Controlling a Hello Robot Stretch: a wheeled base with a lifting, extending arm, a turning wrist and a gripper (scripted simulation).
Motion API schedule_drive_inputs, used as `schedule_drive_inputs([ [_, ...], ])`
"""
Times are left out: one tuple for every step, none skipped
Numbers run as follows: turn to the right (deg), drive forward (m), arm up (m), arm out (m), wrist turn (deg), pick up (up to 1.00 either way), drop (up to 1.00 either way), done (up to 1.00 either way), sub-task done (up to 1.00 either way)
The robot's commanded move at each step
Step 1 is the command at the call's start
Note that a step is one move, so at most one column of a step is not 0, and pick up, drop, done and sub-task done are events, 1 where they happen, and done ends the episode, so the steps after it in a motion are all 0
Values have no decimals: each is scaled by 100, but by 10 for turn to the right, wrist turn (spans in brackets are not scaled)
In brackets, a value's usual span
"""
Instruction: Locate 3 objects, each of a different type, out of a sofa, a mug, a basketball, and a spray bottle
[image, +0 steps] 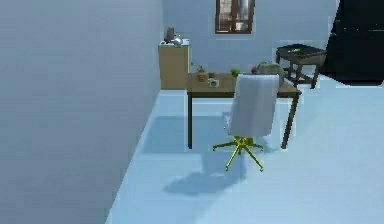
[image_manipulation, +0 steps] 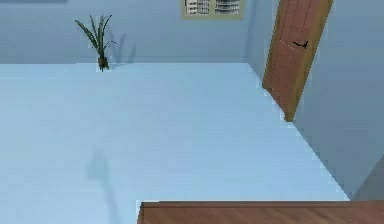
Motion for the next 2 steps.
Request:
schedule_drive_inputs([
  [0,100,0,0,0,0,0,0,0],
  [-30,0,0,0,0,0,0,0,0],
])
